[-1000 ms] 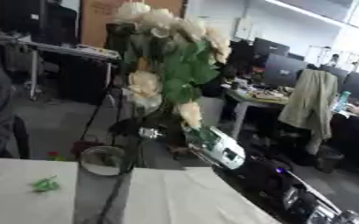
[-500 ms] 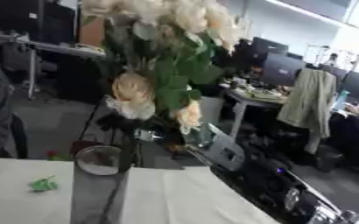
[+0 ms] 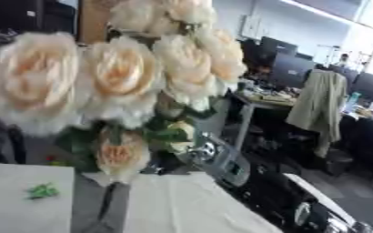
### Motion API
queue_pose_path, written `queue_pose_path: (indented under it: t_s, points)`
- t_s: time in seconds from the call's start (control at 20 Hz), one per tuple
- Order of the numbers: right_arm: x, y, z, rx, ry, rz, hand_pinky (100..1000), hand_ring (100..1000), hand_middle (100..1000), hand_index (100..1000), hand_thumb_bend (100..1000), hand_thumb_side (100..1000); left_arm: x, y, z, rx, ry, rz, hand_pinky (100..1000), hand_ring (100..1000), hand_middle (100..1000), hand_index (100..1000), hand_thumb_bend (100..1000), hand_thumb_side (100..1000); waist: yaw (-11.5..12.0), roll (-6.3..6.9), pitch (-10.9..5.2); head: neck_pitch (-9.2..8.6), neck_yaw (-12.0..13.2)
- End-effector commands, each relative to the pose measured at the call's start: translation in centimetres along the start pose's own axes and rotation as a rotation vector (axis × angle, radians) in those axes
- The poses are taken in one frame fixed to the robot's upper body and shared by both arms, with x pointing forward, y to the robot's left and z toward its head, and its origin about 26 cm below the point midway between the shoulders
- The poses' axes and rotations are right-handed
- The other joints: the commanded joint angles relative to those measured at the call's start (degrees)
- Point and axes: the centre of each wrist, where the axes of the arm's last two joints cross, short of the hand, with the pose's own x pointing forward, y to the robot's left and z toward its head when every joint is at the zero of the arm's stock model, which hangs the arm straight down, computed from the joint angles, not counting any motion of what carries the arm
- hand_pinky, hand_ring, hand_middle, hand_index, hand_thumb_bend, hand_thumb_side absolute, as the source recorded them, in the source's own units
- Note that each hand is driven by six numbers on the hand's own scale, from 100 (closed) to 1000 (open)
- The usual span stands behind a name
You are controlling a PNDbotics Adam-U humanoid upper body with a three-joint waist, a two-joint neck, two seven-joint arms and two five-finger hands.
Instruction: Arrange flowers into the vase.
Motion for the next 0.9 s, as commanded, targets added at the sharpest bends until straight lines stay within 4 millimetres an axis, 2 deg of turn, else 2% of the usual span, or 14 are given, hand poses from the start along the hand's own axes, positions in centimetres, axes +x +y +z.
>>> queue_pose_path:
  t_s: [0.05, 0.2, 0.9]
  points:
    - [0.1, -0.9, 0.3, 0.035, 0.020, 0.034, 1000, 1000, 968, 912, 384, 779, 0.5, 0.0, -0.5, -0.004, -0.023, 0.003, 731, 643, 618, 712, 969, 851, -0.18, 0.82, -0.41, -0.84, -0.13]
    - [-0.3, -1.0, 0.5, 0.037, 0.040, 0.016, 1000, 1000, 962, 905, 359, 807, 0.5, 0.0, -0.4, -0.005, -0.022, 0.003, 731, 643, 618, 712, 969, 851, -0.14, 0.77, -0.40, -0.76, -0.13]
    - [-1.1, -1.1, 1.2, 0.001, 0.088, -0.018, 1000, 1000, 962, 906, 341, 811, 0.5, 0.1, -0.4, -0.001, -0.021, 0.000, 731, 645, 618, 711, 969, 850, -0.48, 0.66, -0.30, -1.09, 0.26]
